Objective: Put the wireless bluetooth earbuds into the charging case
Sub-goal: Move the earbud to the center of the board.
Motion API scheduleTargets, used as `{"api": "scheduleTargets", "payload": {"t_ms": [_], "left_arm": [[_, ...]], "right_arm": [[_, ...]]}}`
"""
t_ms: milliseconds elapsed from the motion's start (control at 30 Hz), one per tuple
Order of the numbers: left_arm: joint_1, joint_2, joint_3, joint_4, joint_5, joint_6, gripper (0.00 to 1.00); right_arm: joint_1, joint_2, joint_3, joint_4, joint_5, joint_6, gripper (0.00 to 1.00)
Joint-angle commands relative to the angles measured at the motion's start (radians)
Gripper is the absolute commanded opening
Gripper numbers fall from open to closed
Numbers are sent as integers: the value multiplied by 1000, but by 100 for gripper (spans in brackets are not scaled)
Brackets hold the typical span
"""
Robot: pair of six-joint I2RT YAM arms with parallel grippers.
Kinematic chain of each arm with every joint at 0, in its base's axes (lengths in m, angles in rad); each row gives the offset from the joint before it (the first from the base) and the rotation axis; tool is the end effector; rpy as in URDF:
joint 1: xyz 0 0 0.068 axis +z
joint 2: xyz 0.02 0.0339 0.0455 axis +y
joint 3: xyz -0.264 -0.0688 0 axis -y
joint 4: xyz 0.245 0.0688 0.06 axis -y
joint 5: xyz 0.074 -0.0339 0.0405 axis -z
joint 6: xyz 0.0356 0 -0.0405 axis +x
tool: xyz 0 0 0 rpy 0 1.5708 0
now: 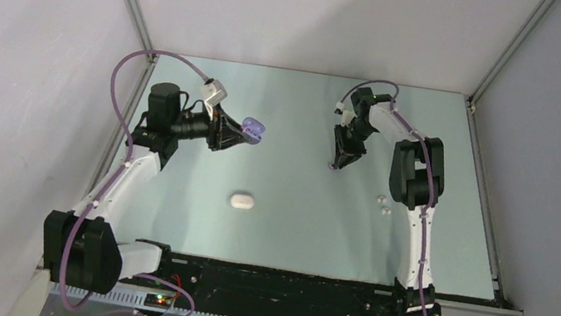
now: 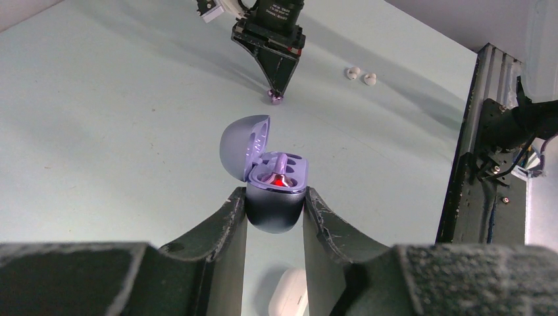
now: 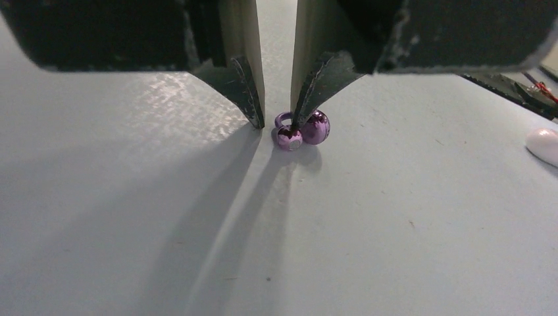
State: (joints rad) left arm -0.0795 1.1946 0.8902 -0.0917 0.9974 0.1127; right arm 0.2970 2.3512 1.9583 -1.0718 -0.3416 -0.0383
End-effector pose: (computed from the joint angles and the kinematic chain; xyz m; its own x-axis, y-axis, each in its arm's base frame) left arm 0.2576 -0.0505 0.3068 -0.2904 0.0843 -0.9532 0.8537 0.4727 -0.2183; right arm 0.4425 0.1479 0.1558 -0.9383 -0.3249 -0.1186 -0.3458 0.8788 0.3288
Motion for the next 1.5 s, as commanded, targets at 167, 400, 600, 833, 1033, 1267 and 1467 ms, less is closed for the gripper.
{"api": "scheduleTargets", "payload": {"t_ms": [167,400,600,833,1033,1267,1467], "left_arm": [[7,-18,2,16,-2,10,0],[6,-16,6,9,-3,16,0],[6,-16,5,14,-4,17,0],[6,-25,3,10,-5,17,0],[7,-32,3,1,-7,20,0],[7,-41,5,-10,-7,29,0],[7,-49,-10,-1,-11,27,0]], "right_arm": [[43,54,73,14,-35,12,20],[63,90,173,26,38,-148,15],[81,124,250,55,70,-278,15],[124,115,252,155,77,-446,13],[143,58,222,260,16,-644,11],[163,-139,7,348,-73,-961,9],[180,-309,-191,343,-101,-1080,8]]}}
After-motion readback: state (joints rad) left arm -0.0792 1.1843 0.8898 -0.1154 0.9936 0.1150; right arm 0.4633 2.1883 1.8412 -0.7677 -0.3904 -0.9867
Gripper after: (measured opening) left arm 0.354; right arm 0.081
